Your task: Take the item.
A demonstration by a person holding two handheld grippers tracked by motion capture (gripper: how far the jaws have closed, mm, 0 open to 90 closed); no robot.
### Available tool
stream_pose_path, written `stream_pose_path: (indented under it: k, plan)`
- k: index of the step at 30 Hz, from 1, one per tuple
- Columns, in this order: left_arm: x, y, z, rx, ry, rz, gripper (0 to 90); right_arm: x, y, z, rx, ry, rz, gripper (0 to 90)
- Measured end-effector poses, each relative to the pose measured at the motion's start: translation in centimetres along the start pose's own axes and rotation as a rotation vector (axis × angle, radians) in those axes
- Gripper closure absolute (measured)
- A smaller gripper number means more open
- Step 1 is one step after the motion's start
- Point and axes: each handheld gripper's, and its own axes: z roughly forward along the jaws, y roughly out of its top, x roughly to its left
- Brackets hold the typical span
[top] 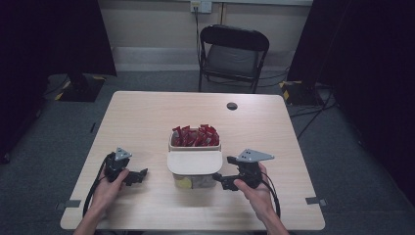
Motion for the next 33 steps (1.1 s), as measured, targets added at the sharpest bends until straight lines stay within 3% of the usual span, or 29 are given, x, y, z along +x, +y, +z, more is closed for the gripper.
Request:
stream_pose_path:
  k: [33]
  plan:
    - [0.02, 0.01, -0.01, 0.000, 0.002, 0.004, 0.4, -0.42, 1.01, -0.02, -0.028, 0.024, 0.020, 19.9]
